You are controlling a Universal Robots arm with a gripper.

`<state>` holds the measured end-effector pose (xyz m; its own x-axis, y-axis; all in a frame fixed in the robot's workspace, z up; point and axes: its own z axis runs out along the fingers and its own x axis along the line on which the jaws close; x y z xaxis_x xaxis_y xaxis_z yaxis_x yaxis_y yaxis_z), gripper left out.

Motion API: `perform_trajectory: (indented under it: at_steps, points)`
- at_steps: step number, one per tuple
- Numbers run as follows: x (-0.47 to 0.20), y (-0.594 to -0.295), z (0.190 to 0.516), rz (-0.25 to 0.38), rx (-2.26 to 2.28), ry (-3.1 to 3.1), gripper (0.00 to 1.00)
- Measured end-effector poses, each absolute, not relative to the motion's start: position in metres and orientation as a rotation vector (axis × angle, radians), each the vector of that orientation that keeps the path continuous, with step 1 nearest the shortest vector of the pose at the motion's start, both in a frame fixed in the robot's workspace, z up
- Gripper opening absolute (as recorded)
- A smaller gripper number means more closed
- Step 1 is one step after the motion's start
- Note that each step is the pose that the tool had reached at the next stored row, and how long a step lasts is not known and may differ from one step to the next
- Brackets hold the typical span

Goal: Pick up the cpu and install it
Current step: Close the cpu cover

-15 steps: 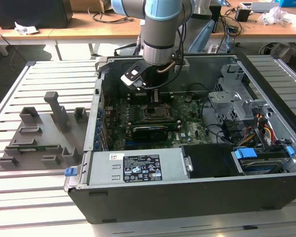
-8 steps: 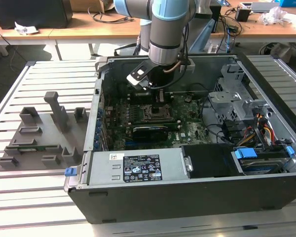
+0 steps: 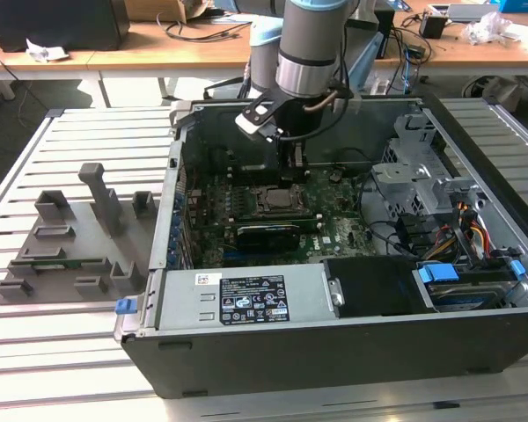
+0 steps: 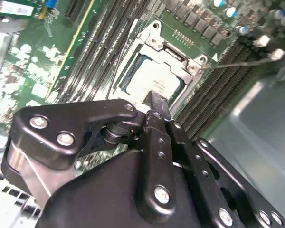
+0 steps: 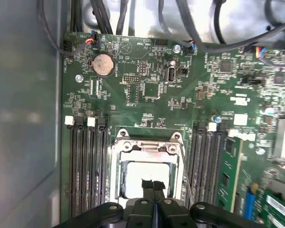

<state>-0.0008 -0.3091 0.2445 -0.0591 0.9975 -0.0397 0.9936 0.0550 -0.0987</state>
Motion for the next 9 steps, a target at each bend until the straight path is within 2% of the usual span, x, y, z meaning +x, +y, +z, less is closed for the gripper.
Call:
perform_trajectory:
  at_steps: [4, 9]
  points:
    - [-0.001, -0.309, 0.273, 0.154, -2.128, -2.253, 0.11]
    - [-0.001, -0.309, 0.273, 0.154, -2.128, -2.253, 0.11]
